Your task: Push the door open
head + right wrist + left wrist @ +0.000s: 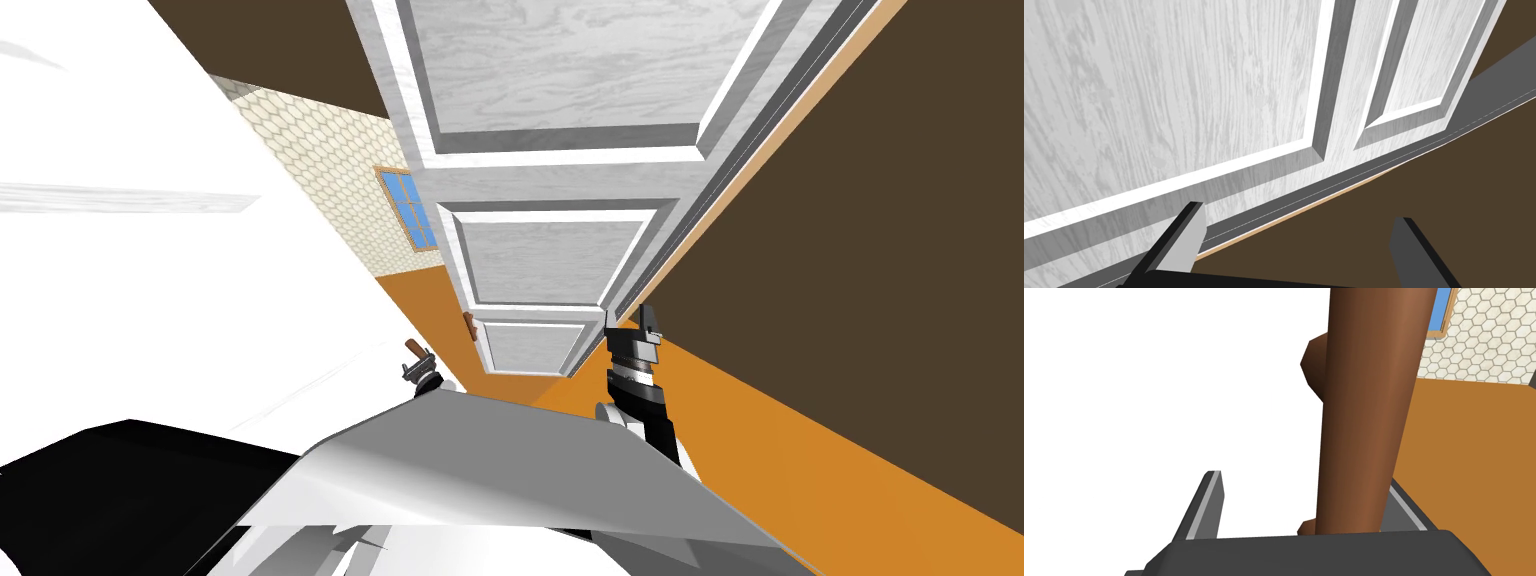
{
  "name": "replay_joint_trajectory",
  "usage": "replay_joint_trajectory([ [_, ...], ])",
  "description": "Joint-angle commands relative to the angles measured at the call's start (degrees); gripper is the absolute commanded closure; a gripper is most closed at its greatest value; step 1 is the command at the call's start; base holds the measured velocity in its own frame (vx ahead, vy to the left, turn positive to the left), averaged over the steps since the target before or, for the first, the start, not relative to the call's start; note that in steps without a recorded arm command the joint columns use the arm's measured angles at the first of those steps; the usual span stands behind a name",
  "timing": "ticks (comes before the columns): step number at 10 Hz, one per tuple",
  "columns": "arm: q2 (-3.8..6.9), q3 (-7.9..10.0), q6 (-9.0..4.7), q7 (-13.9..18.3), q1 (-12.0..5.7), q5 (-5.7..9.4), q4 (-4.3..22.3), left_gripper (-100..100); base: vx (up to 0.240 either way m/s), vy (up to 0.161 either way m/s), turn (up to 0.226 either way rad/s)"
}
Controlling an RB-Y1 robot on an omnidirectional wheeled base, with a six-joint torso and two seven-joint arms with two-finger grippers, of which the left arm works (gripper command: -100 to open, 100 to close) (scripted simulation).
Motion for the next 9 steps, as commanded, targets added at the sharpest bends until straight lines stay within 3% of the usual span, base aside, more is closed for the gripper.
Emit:
replay_joint_trajectory([
  [1,1.16,1.57,-0.94,-0.38,1.81,0.47,-0.20,100,-0.003,-0.008,0.002],
  [9,1.25,1.79,-1.21,-0.45,1.36,0.61,-0.05,100,-0.008,0.006,-0.015],
])
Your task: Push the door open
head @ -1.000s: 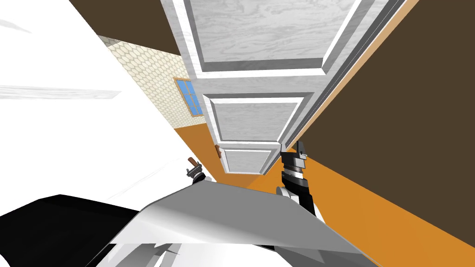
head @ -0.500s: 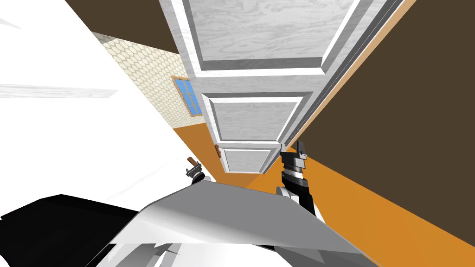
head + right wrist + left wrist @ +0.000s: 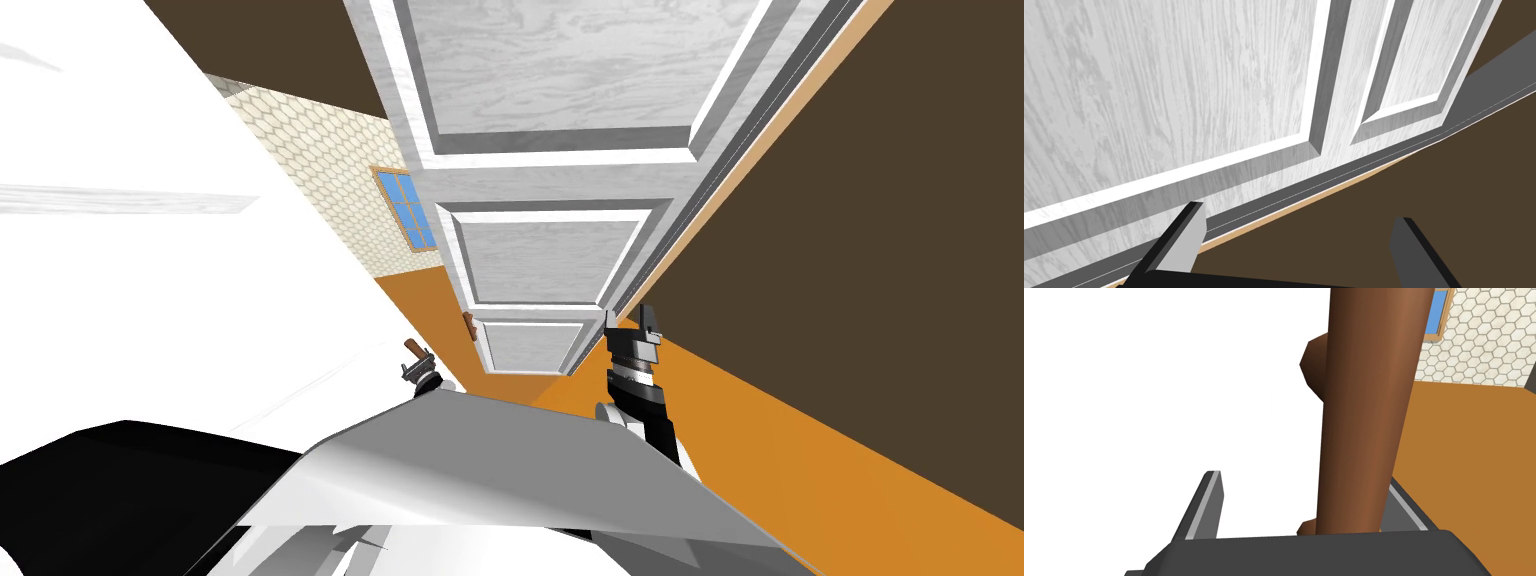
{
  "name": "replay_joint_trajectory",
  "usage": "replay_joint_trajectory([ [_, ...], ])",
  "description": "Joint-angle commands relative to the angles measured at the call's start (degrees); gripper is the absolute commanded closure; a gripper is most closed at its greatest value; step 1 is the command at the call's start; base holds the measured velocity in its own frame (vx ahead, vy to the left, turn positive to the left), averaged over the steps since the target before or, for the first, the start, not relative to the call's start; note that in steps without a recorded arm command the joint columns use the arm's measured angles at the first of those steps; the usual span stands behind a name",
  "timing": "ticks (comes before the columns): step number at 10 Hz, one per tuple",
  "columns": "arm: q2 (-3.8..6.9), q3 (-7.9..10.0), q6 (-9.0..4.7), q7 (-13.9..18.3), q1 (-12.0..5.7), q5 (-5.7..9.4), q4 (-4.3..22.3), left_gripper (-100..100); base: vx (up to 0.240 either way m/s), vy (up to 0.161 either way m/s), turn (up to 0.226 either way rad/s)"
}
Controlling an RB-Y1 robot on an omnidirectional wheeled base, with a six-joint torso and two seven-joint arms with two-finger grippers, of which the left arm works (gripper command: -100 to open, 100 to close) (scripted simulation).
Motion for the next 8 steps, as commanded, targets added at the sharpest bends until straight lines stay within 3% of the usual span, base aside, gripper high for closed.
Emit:
replay_joint_trajectory([
  [1,0.31,1.85,0.19,-2.11,2.86,0.82,-2.86,100,-0.017,-0.001,0.032],
  [2,0.31,1.85,0.19,-2.11,2.92,0.82,-2.95,100,-0.006,-0.007,-0.013],
  [3,-0.11,1.72,0.12,-2.02,0.57,1.62,-2.58,100,0.056,0.090,-0.210],
  [6,0.04,2.76,-1.27,-2.41,-0.09,2.43,-1.91,100,0.048,0.148,-0.113],
  [8,0.10,3.12,-1.75,-2.54,-0.32,2.71,-1.68,100,0.019,0.066,-0.017],
])
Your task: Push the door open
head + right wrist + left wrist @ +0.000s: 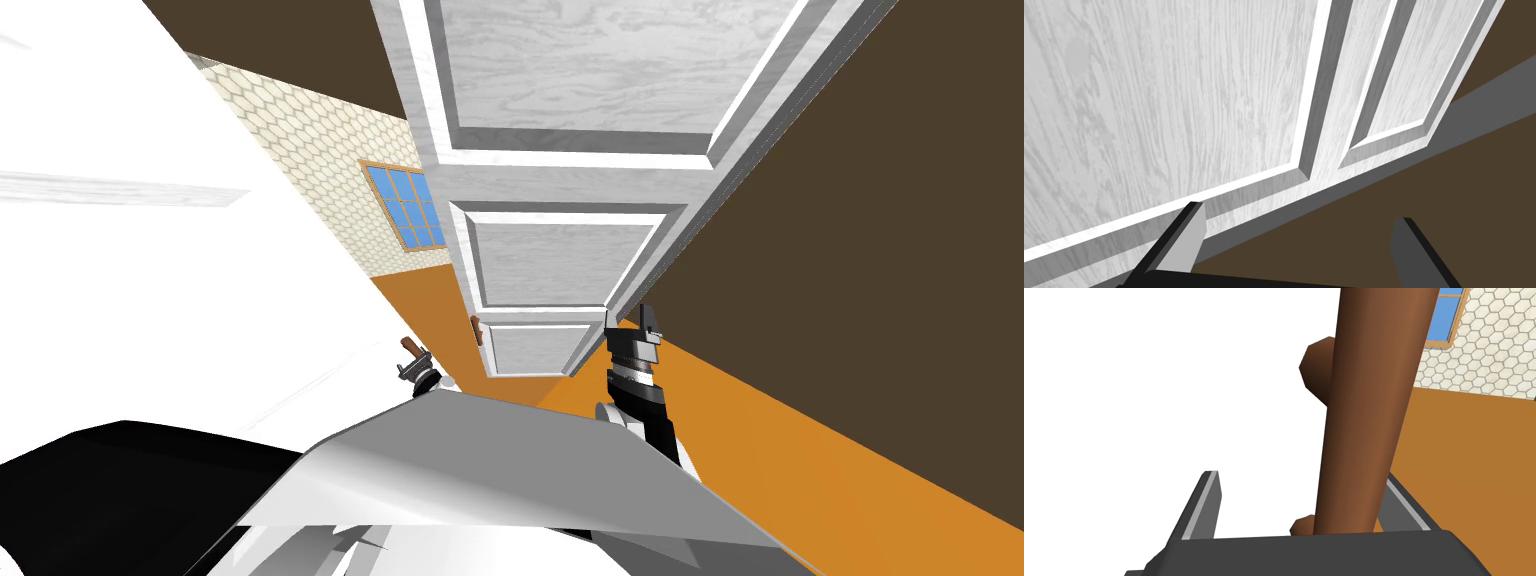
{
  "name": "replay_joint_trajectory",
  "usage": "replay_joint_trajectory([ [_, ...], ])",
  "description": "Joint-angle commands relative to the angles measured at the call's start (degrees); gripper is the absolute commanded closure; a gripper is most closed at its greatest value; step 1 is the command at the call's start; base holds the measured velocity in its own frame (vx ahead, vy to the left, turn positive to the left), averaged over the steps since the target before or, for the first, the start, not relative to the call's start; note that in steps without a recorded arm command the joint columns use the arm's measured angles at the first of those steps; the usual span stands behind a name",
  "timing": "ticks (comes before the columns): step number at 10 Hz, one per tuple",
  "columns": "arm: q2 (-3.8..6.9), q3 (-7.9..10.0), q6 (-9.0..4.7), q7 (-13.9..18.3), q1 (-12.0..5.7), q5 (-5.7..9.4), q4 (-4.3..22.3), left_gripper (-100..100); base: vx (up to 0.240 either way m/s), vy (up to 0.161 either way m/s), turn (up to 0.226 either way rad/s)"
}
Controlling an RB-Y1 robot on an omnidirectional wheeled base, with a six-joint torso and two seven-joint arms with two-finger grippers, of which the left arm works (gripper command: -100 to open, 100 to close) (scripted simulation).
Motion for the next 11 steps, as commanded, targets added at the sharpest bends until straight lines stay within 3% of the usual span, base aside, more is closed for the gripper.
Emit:
replay_joint_trajectory([
  [1,0.89,0.91,-1.86,0.40,0.01,0.11,1.45,100,0.009,0.034,0.006],
  [7,1.05,2.70,-4.26,-0.26,-1.13,1.51,2.60,100,0.014,0.057,-0.051],
  [11,1.11,4.82,-7.09,-1.05,-2.48,3.15,3.95,100,0.017,0.092,-0.080],
])
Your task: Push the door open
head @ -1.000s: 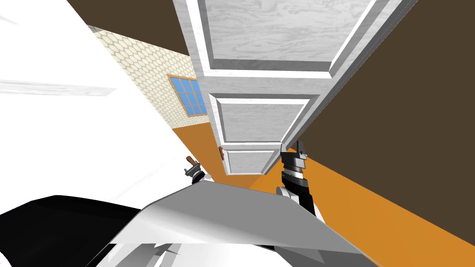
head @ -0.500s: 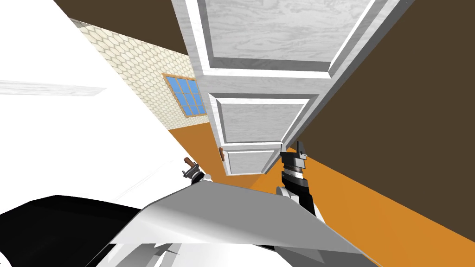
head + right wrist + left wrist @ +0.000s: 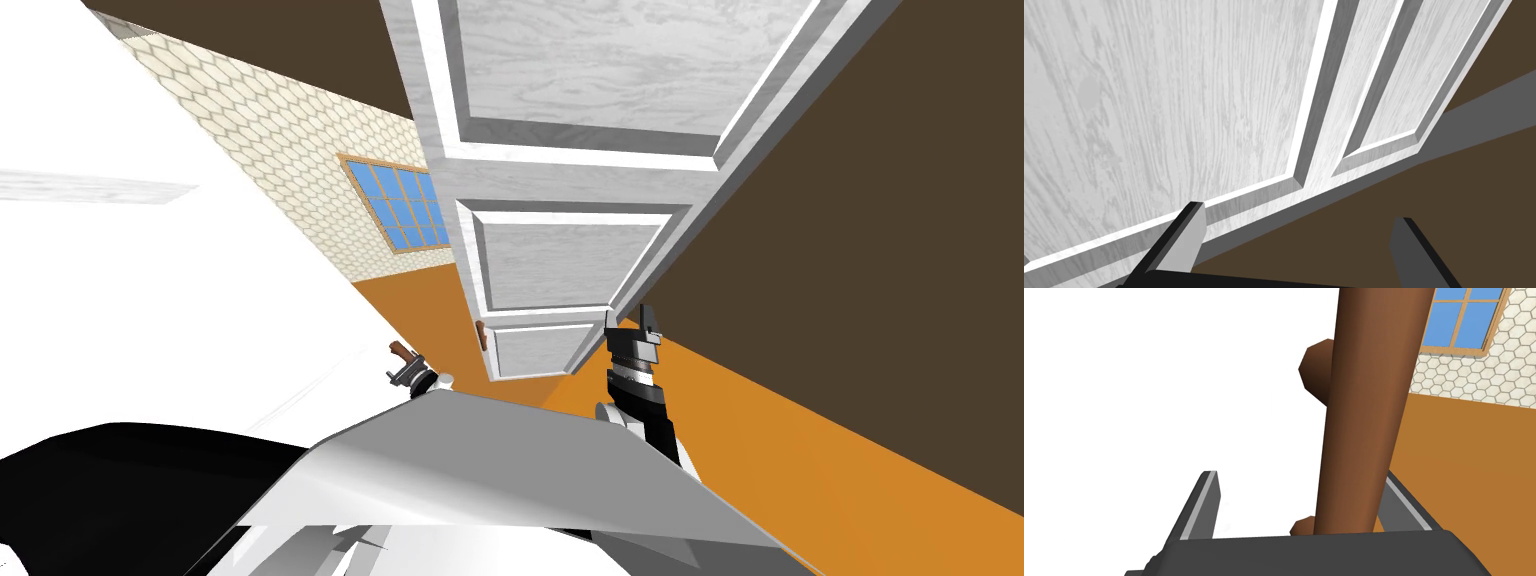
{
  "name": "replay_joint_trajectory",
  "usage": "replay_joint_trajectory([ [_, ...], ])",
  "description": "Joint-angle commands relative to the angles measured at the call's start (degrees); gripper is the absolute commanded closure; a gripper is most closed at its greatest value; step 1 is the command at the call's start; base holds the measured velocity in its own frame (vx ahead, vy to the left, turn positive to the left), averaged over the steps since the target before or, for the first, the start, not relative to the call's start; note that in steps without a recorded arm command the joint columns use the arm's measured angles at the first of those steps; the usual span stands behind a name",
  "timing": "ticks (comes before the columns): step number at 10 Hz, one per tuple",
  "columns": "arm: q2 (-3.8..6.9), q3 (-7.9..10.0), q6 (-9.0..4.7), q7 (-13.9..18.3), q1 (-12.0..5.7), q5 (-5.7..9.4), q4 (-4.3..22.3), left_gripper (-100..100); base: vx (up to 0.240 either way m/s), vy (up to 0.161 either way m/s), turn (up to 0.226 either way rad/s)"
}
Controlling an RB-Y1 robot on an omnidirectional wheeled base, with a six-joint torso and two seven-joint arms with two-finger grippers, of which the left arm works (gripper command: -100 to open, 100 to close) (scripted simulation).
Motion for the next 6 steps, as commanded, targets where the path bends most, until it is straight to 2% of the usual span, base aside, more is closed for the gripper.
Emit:
replay_joint_trajectory([
  [1,0.64,1.05,-1.76,-0.26,0.66,0.18,-0.73,100,0.015,0.078,-0.026],
  [2,0.63,1.63,-2.53,-0.47,0.29,0.63,-0.36,100,0.015,0.061,-0.052],
  [4,0.63,1.63,-2.53,-0.47,0.29,0.63,-0.36,100,0.014,0.035,-0.009],
  [5,0.61,2.21,-3.31,-0.69,-0.08,1.08,0.02,100,0.009,0.022,-0.066],
  [6,0.61,2.21,-3.31,-0.69,-0.08,1.08,0.02,100,0.001,0.035,-0.046],
])
